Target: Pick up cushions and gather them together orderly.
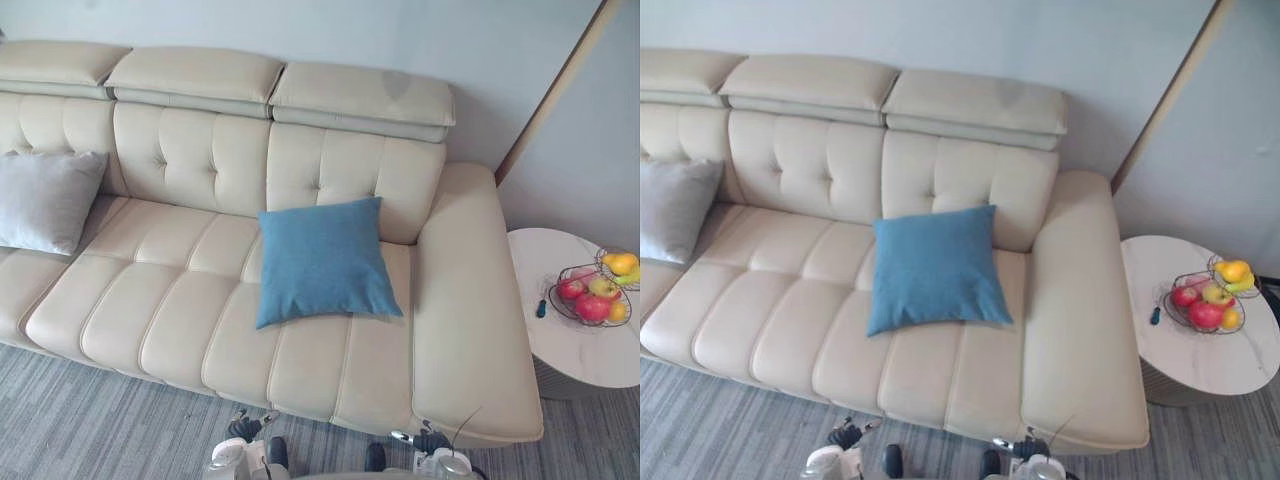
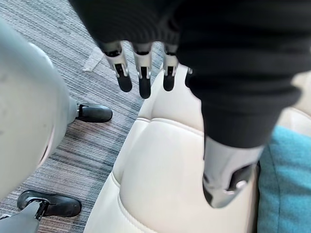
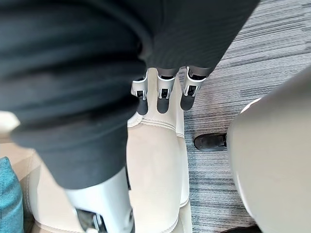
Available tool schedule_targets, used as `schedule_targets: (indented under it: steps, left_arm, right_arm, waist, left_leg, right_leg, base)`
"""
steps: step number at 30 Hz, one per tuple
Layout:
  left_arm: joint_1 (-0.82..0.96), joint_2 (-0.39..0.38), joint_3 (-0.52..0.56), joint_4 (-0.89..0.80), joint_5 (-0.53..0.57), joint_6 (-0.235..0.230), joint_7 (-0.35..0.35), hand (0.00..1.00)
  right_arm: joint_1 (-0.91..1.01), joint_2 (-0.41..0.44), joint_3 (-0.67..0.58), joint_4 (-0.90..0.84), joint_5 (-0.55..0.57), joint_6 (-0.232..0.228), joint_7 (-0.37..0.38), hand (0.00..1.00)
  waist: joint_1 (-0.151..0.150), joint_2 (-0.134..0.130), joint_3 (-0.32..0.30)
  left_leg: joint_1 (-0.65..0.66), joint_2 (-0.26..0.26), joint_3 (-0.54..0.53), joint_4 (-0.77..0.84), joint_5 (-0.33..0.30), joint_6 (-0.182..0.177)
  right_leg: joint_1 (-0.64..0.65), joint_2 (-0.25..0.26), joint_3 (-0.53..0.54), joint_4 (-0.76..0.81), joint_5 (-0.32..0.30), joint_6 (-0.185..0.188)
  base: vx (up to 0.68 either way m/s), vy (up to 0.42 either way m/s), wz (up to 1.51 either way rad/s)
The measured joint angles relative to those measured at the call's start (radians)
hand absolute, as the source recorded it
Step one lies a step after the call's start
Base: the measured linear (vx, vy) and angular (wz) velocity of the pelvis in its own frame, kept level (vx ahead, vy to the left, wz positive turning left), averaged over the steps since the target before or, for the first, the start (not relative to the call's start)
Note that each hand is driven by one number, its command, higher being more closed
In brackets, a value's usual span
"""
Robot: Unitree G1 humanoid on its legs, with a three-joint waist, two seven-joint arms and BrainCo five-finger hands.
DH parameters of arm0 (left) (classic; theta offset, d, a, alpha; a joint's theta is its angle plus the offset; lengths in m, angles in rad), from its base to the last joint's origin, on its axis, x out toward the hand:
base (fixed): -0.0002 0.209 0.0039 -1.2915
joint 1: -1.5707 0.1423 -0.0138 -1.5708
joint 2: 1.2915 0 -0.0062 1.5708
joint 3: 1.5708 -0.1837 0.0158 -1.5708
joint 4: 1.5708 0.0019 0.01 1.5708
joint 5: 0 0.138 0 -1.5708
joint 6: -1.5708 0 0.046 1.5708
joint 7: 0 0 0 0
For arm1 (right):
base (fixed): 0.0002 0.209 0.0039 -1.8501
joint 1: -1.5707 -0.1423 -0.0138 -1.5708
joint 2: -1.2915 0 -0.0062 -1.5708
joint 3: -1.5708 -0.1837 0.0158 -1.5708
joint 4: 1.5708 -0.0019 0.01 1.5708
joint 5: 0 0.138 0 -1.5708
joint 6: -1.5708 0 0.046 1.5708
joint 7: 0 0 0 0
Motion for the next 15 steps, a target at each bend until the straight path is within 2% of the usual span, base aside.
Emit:
schedule_targets:
  steps: [5, 9, 10, 11, 13, 14, 15]
  left_arm:
    - [0.0, 0.024, -0.041, 0.016, 0.028, 0.0, 0.001, 0.0]
    - [0.001, 0.036, -0.058, 0.017, 0.037, 0.005, 0.002, 0.0]
    - [-0.009, 0.037, -0.06, 0.017, 0.037, 0.008, 0.004, 0.0]
    - [-0.029, 0.032, -0.059, 0.014, 0.037, 0.014, 0.007, 0.0]
    - [-0.038, 0.026, -0.053, 0.005, 0.037, 0.016, 0.008, 0.0]
    - [-0.052, 0.018, -0.034, -0.033, 0.036, 0.016, 0.009, 0.0]
    - [-0.051, 0.003, -0.022, -0.07, 0.035, 0.013, 0.012, 0.0]
  right_arm:
    - [-0.015, -0.008, -0.017, 0.037, -0.012, 0.005, -0.006, 0.0]
    - [-0.047, 0.003, -0.005, 0.033, -0.031, 0.014, -0.009, 0.0]
    - [-0.058, 0.006, 0.014, 0.03, -0.038, 0.015, -0.01, 0.0]
    - [-0.065, 0.007, 0.05, 0.028, -0.038, 0.016, -0.012, 0.0]
    - [-0.081, 0.007, 0.072, 0.022, -0.038, 0.017, -0.012, 0.0]
    - [-0.094, 0.01, 0.073, 0.01, -0.037, 0.021, -0.012, 0.0]
    - [-0.09, 0.013, 0.073, 0.001, -0.038, 0.021, -0.012, 0.0]
  waist:
    - [-0.008, -0.003, -0.003]
    - [-0.006, -0.01, 0.0]
    - [-0.009, -0.007, 0.005]
    - [-0.009, -0.005, 0.005]
    - [-0.001, -0.002, 0.004]
    - [0.002, 0.016, 0.017]
    - [0.004, 0.014, 0.017]
  left_leg:
    - [0.005, -0.015, 0.011, 0.0, -0.01, 0.011]
    - [0.002, -0.012, 0.089, 0.001, -0.017, 0.014]
    - [-0.004, -0.006, 0.106, 0.007, -0.017, 0.015]
    - [-0.03, 0.011, 0.133, 0.037, -0.025, 0.032]
    - [-0.066, 0.033, 0.144, 0.076, -0.041, 0.058]
    - [-0.081, 0.057, 0.154, 0.092, -0.042, 0.061]
    - [-0.066, 0.056, 0.134, 0.101, -0.038, 0.059]
  right_leg:
    - [-0.006, -0.012, 0.029, 0.001, 0.005, 0.002]
    - [-0.07, -0.01, 0.096, 0.041, 0.016, 0.009]
    - [-0.1, -0.002, 0.1, 0.069, 0.032, 0.018]
    - [-0.147, 0.014, 0.101, 0.1, 0.081, 0.025]
    - [-0.145, 0.026, 0.106, 0.056, 0.145, 0.042]
    - [-0.187, 0.019, 0.076, 0.251, 0.024, -0.005]
    - [-0.211, -0.001, 0.062, 0.541, -0.116, 0.007]
  base:
    - [0.04, 0.031, -0.12]
    - [0.03, 0.027, -0.53]
    - [0.01, 0.025, -0.68]
    - [-0.01, 0.031, -0.53]
    - [-0.05, 0.037, -0.29]
    - [-0.05, 0.005, 0.17]
    - [-0.04, -0.021, 0.4]
